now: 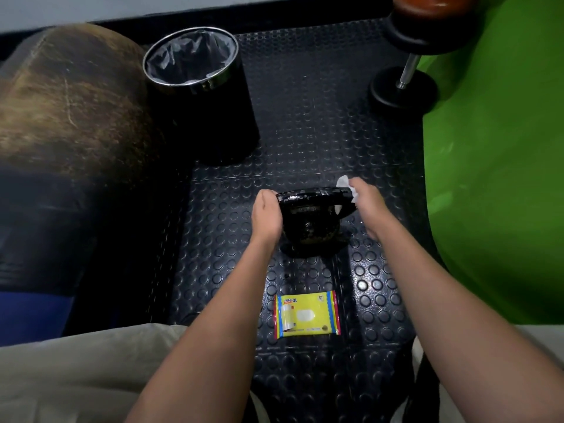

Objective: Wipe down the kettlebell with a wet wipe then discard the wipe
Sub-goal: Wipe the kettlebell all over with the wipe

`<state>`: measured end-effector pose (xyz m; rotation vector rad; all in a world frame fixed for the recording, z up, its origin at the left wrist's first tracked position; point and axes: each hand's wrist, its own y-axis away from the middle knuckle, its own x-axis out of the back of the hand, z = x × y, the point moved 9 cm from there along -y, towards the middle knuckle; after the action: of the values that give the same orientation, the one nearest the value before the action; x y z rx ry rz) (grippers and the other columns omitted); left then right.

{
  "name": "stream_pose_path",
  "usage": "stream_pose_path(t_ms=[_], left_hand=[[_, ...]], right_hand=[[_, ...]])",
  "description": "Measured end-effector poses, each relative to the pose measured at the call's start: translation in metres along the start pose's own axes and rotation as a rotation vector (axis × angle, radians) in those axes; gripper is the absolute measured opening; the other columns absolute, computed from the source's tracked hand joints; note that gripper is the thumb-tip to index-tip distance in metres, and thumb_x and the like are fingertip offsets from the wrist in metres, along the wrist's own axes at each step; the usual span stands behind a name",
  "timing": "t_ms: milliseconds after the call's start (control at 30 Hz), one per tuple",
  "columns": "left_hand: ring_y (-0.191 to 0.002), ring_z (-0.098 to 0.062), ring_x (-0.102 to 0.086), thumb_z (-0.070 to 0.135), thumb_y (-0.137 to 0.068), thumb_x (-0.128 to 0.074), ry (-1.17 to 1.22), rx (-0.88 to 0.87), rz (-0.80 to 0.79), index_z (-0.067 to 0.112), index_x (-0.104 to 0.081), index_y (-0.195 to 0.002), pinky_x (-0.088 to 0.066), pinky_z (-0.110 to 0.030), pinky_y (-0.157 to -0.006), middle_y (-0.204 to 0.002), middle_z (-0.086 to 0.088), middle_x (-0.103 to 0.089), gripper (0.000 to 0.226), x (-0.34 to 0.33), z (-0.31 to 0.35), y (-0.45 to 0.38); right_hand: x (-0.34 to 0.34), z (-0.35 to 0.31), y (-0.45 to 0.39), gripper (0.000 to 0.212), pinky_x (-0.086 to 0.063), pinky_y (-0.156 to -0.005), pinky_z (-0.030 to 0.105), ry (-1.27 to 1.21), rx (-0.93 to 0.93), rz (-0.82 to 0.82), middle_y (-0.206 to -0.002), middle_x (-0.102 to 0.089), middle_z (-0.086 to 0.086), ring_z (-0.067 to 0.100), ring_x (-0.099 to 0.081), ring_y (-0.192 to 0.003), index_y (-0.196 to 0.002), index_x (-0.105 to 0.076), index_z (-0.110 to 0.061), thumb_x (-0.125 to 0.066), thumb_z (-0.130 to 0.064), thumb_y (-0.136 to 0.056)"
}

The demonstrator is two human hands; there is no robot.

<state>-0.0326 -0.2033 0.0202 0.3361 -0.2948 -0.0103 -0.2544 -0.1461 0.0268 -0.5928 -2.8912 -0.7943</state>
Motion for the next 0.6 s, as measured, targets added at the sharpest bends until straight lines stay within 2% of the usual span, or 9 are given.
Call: stream_pose_path(t_ms=[67,200,333,400,500,567,600], left_hand=[[-0.088,-0.013,-0.048,0.026,-0.102,-0.026,0.019,0.011,0.007,0.016,-0.054,-0.1,-0.04,-0.024,-0.072,-0.099,0.002,-0.054,0.029,0.0,-0.003,-0.002],[-0.09,-0.016,-0.05,0.028,-0.1,-0.026,0.05,0.039,0.021,0.02,-0.054,-0.094,-0.043,-0.032,-0.079,-0.099,0.0,-0.055,0.03,0.002,-0.008,-0.008],[-0.087,-0.017,-0.048,0.026,-0.1,-0.027,0.063,0.05,0.03,0.02,-0.053,-0.089,-0.041,-0.035,-0.079,-0.092,0.0,-0.054,0.029,0.002,-0.01,-0.012],[-0.086,-0.017,-0.047,0.025,-0.1,-0.027,0.067,0.049,0.031,0.02,-0.051,-0.087,-0.04,-0.035,-0.078,-0.09,0.001,-0.052,0.028,0.003,-0.01,-0.012],[-0.088,-0.017,-0.049,0.025,-0.1,-0.025,0.051,0.05,0.028,0.019,-0.052,-0.091,-0.04,-0.034,-0.079,-0.092,0.001,-0.054,0.029,0.003,-0.009,-0.013],[-0.09,-0.018,-0.05,0.025,-0.1,-0.026,0.045,0.043,0.03,0.018,-0.053,-0.092,-0.041,-0.035,-0.08,-0.095,-0.001,-0.055,0.029,0.004,-0.009,-0.014],[-0.09,-0.019,-0.051,0.025,-0.1,-0.026,0.044,0.035,0.033,0.018,-0.053,-0.092,-0.041,-0.036,-0.081,-0.095,-0.001,-0.056,0.029,0.004,-0.009,-0.015]], right_hand=[[-0.002,0.011,0.0,0.032,-0.04,-0.074,0.034,-0.135,-0.043,0.013,-0.077,-0.063,-0.002,0.015,-0.055,-0.077,-0.076,-0.061,-0.02,-0.04,-0.032,-0.097],[-0.009,0.023,0.003,0.037,-0.04,-0.065,0.027,-0.282,-0.096,0.026,-0.066,-0.065,-0.008,0.01,-0.055,-0.069,-0.074,-0.06,-0.022,-0.036,-0.028,-0.102],[-0.01,0.021,0.006,0.034,-0.04,-0.064,0.03,-0.226,-0.135,0.04,-0.084,-0.064,-0.002,0.012,-0.055,-0.076,-0.083,-0.062,-0.021,-0.035,-0.032,-0.102],[-0.004,0.011,0.005,0.035,-0.038,-0.062,0.031,-0.073,-0.091,0.099,-0.084,-0.061,0.001,0.015,-0.054,-0.075,-0.08,-0.06,-0.018,-0.037,-0.032,-0.101],[-0.004,-0.021,0.006,0.037,-0.032,-0.063,0.037,0.306,0.083,0.15,-0.075,-0.052,0.003,0.022,-0.048,-0.072,-0.072,-0.051,-0.012,-0.036,-0.03,-0.099],[-0.019,-0.044,0.01,0.037,-0.036,-0.072,0.04,0.675,0.205,0.104,-0.078,-0.054,0.003,0.026,-0.049,-0.078,-0.074,-0.051,-0.011,-0.03,-0.027,-0.101],[-0.029,-0.055,0.014,0.038,-0.04,-0.082,0.042,0.825,0.261,0.08,-0.086,-0.059,0.005,0.027,-0.051,-0.084,-0.079,-0.055,-0.011,-0.028,-0.025,-0.101]])
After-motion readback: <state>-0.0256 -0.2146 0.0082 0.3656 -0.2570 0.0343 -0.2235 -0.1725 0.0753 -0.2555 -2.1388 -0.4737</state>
